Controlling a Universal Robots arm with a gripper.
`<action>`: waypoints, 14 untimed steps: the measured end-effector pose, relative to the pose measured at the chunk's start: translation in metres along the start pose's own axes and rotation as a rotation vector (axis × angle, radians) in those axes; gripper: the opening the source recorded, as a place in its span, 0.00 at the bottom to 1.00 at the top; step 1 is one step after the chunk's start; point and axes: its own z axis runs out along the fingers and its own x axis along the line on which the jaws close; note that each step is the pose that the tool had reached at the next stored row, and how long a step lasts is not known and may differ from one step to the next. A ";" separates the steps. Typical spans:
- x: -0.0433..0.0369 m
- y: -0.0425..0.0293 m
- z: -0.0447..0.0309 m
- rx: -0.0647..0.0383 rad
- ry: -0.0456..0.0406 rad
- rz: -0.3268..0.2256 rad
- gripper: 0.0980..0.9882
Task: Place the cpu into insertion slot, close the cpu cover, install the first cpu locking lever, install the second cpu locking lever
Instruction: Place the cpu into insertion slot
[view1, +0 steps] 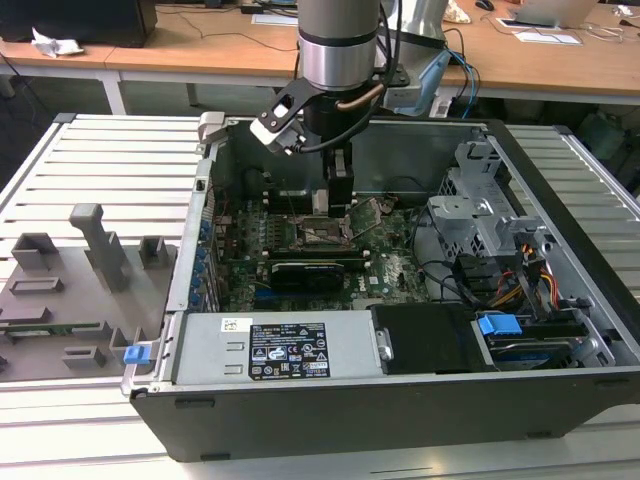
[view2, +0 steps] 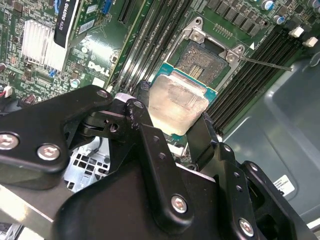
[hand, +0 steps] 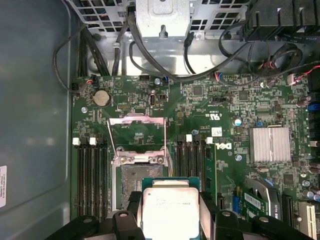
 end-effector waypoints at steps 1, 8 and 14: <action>0.0000 0.0000 0.0008 0.000 0.0000 0.000 0.50; -0.0001 -0.0005 0.0066 0.006 -0.0002 0.000 0.50; -0.0002 -0.0007 0.0090 0.006 -0.0002 0.000 0.50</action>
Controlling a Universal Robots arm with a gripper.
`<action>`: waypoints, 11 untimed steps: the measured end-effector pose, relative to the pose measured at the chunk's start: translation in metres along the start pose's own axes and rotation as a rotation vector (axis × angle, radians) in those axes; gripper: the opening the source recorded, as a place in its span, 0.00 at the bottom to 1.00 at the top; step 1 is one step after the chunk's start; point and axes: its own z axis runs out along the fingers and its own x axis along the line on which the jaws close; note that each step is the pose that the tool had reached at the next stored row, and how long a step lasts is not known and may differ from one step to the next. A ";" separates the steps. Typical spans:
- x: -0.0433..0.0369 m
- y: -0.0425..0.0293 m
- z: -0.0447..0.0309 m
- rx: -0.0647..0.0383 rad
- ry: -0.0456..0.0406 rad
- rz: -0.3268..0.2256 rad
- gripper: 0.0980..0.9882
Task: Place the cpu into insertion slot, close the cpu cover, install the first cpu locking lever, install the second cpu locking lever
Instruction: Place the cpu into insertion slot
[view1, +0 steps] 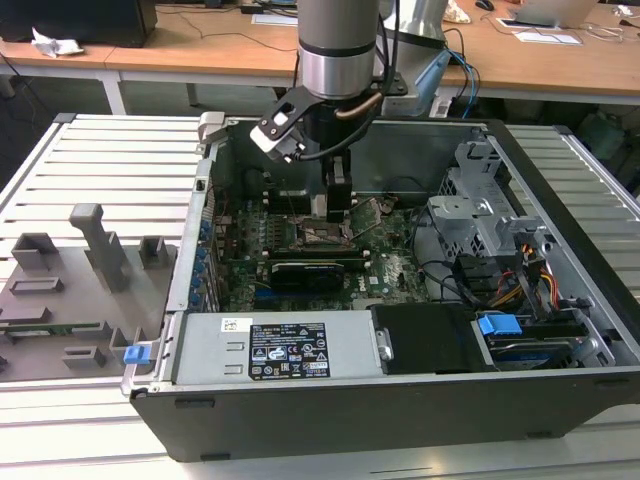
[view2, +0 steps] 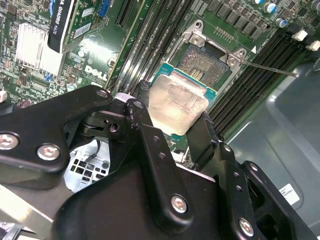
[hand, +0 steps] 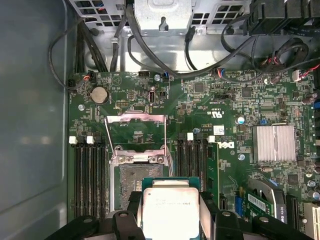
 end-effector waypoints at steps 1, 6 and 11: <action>0.0000 0.0000 0.0003 0.000 -0.0001 0.000 0.50; -0.0001 -0.0002 0.0020 0.000 -0.0001 0.000 0.50; -0.0001 -0.0003 0.0037 0.001 0.0000 0.000 0.50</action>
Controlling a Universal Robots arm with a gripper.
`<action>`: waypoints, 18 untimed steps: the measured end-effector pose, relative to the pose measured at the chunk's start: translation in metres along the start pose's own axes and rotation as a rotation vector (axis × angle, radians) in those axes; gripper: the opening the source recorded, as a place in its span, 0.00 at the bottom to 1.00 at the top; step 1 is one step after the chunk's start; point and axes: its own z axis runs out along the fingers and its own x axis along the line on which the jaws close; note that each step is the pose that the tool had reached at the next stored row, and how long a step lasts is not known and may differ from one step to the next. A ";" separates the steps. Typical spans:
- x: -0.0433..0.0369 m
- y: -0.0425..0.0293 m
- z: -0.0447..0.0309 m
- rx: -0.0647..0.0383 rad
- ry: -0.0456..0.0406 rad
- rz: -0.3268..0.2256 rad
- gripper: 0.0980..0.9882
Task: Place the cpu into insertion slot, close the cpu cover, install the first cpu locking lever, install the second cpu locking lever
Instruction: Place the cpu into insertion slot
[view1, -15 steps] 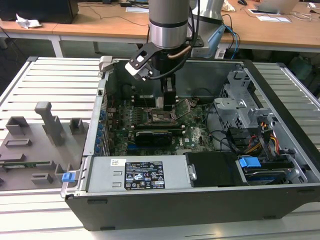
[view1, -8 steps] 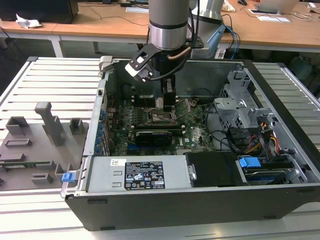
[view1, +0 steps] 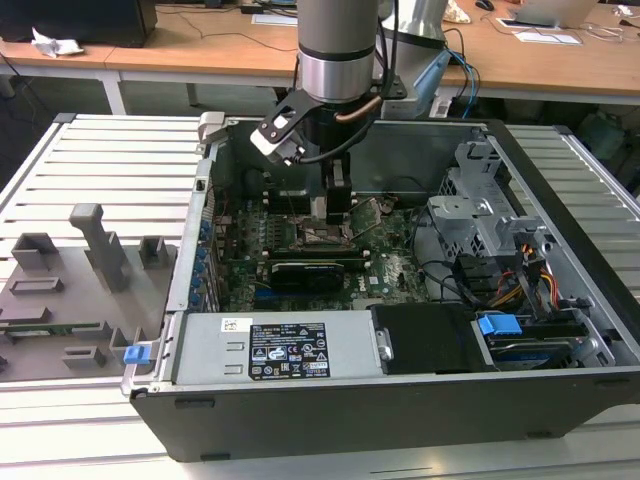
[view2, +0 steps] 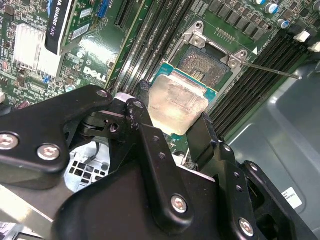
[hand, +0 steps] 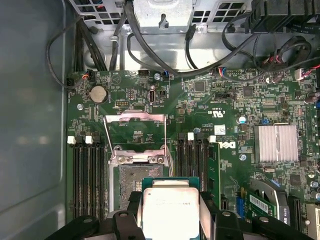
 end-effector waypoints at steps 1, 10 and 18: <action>0.0000 0.0000 0.0002 0.000 0.0000 0.000 0.50; -0.0001 -0.0003 0.0034 0.000 -0.0012 0.000 0.50; -0.0001 -0.0004 0.0057 0.000 -0.0025 0.000 0.50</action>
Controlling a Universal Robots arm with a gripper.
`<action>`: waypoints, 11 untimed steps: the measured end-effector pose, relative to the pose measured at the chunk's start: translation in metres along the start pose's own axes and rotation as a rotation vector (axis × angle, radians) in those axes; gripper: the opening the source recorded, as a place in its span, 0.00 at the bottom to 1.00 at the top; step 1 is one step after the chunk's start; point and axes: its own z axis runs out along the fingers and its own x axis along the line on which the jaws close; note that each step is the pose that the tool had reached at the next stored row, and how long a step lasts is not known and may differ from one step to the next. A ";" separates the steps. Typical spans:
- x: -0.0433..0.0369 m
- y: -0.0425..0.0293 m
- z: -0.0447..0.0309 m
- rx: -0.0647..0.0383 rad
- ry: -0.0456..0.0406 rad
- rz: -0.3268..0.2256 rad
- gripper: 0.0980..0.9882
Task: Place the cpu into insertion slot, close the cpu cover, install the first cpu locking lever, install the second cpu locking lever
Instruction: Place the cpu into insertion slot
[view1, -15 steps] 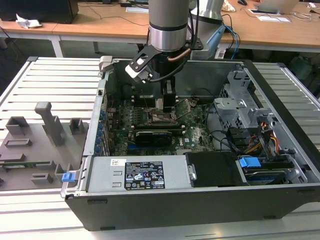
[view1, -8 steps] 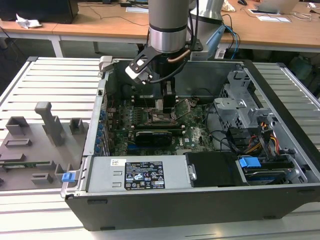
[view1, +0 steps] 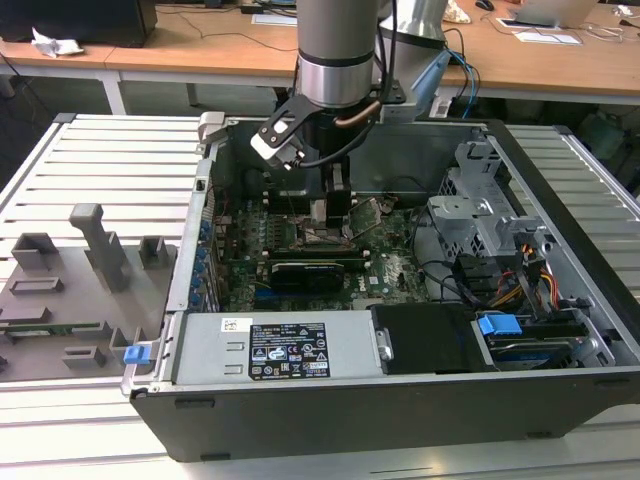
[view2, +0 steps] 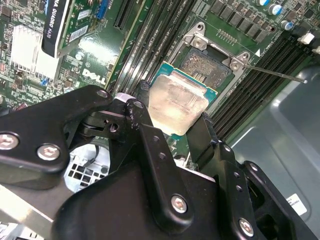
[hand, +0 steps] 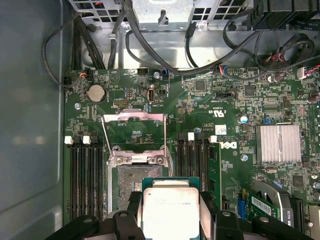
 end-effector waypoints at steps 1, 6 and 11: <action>0.0000 0.0000 0.0005 0.000 -0.0002 0.000 0.50; -0.0001 0.0000 0.0011 0.000 -0.0004 0.000 0.50; -0.0001 -0.0001 0.0019 0.000 -0.0004 0.000 0.50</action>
